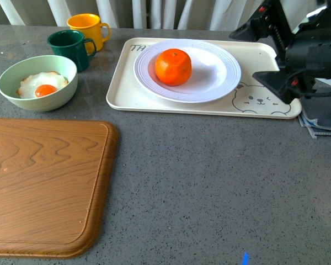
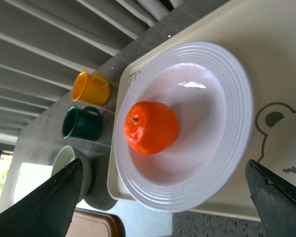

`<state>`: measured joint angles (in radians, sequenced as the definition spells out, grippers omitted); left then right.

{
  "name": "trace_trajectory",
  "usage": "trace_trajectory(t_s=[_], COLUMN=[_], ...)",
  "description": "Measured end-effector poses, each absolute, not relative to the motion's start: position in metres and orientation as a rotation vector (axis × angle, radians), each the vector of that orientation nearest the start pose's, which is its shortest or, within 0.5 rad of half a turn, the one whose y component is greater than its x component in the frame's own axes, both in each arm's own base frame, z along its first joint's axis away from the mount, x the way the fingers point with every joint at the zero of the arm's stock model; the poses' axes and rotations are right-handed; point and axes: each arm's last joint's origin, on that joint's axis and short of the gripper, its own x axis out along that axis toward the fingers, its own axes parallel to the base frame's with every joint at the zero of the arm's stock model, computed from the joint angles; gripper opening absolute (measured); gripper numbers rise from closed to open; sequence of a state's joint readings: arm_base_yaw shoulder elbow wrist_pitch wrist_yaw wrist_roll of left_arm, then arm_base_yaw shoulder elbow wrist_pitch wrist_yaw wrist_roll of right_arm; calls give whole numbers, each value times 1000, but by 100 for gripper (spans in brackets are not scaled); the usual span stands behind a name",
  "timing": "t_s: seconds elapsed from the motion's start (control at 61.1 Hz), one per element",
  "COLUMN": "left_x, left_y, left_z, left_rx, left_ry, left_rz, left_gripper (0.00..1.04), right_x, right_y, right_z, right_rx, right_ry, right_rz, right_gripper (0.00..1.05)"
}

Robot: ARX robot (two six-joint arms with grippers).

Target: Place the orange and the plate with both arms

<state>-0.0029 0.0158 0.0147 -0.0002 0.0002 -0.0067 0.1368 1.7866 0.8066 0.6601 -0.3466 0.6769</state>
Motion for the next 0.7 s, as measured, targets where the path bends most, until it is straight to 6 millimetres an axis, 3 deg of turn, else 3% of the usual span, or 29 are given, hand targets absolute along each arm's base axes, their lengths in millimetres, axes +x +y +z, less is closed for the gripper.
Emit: trace_trajectory(t_s=[0.082, 0.164, 0.229, 0.36, 0.54, 0.704], left_x=[98, 98, 98, 98, 98, 98], left_y=[0, 0, 0, 0, 0, 0], left_z=[167, 167, 167, 167, 167, 167], left_rx=[-7, -7, -7, -7, -7, -7], left_ry=[1, 1, 1, 1, 1, 1], left_rz=[-3, -3, -3, -3, -3, -3], left_gripper=[96, 96, 96, 96, 96, 96], right_x=[325, 298, 282, 242, 215, 195], right_y=[54, 45, 37, 23, 15, 7], right_z=[177, 191, 195, 179, 176, 169], right_rx=[608, 336, 211, 42, 18, 6], right_ry=[404, 90, -6, 17, 6, 9], right_rz=[359, 149, 37, 4, 3, 22], right_gripper=[94, 79, 69, 35, 4, 2])
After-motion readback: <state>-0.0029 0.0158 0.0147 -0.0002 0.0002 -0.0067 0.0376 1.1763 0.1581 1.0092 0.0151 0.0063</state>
